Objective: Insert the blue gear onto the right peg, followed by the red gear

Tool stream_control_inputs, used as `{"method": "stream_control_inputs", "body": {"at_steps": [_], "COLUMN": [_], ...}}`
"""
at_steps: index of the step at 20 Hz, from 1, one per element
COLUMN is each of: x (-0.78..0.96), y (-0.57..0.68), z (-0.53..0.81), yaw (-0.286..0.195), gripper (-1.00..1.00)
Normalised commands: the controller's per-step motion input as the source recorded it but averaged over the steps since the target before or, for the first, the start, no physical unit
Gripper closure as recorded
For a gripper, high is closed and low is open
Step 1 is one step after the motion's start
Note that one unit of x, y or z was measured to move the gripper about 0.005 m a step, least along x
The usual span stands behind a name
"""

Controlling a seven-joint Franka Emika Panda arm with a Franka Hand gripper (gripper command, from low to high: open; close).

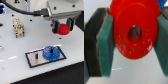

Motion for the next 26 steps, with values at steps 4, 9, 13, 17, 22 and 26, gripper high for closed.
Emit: {"method": "stream_control_inputs", "body": {"at_steps": [4, 9, 13, 17, 22, 26], "x": [0.74, 0.53, 0.24, 0.06, 0.04, 0.03], "y": [-0.26, -0.24, -0.21, -0.13, -0.11, -0.02], "z": [0.05, 0.01, -0.08, -0.12, -0.09, -0.05], "yaw": [0.000, 0.000, 0.000, 0.000, 0.000, 0.000], "gripper": [1.00, 1.00, 1.00, 1.00, 1.00, 1.00]}}
